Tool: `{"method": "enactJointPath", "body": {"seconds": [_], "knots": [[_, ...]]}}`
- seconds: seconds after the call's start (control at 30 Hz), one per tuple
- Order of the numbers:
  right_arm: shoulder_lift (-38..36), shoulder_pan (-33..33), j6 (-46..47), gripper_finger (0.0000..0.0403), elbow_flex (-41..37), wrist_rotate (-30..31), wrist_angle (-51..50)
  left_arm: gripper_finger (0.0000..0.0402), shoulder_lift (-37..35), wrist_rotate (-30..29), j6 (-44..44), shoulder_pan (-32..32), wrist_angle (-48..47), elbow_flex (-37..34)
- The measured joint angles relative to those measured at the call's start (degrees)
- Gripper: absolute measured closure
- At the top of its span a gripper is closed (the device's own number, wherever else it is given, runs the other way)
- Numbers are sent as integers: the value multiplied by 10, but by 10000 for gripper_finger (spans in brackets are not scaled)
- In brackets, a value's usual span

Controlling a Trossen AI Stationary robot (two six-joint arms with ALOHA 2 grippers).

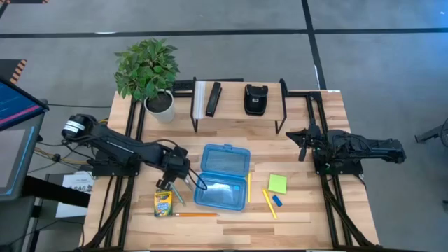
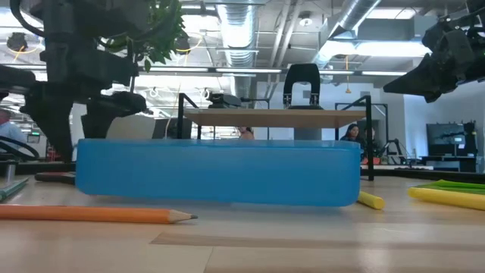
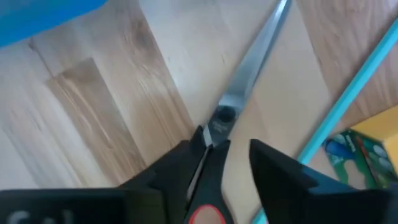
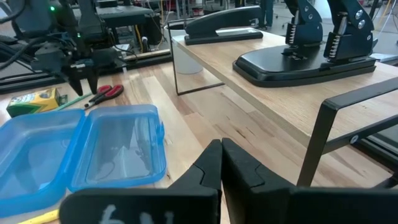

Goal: Pack school essentials
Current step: Put the red scissors into the supply box

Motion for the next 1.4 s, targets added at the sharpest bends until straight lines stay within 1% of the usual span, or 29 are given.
{"method": "enactJointPath", "body": {"seconds": [0.1, 0.2, 0.37, 0.43, 0.5, 0.57, 0.77, 0.87, 1.0, 1.1, 1.17, 1.23, 1.33, 1.4], "knots": [[0, 0, 0, 377, 0, 0, -1, 212, 24, -4, 4, -2, -5, 0], [0, 0, 0, 377, 0, 0, -2, 192, 55, -27, 24, -2, -5, 0], [0, 0, 0, 377, 0, 0, -2, 184, 100, -34, 57, -1, -10, 7], [0, 0, 0, 377, 0, 0, -2, 192, 107, -30, 63, 0, -11, 9], [0, 0, 0, 377, 0, 0, -2, 210, 108, -26, 68, 2, -11, 9], [0, 0, 0, 377, 0, 0, -2, 237, 106, -15, 70, 6, -14, 7], [0, 0, 0, 377, 0, 0, -2, 333, 99, 14, 70, 29, -24, 5], [0, 0, 0, 377, 0, 0, -2, 335, 98, 25, 70, 41, -24, 5], [0, 0, 0, 377, 0, 0, -2, 335, 90, 25, 70, 46, -25, 4], [0, 0, 0, 377, 0, 0, -2, 335, 74, 11, 65, 46, -40, 11], [0, 0, 0, 377, 0, 0, -2, 335, 60, -11, 62, 47, -70, 13], [0, 0, 0, 377, 0, 0, -2, 335, 44, -24, 60, 47, -76, 20], [0, 0, 0, 377, 0, 0, -2, 335, 25, -38, 47, 47, -116, 20], [0, 0, 0, 377, 0, 0, -2, 335, 12, -39, 36, 47, -123, 19]]}}
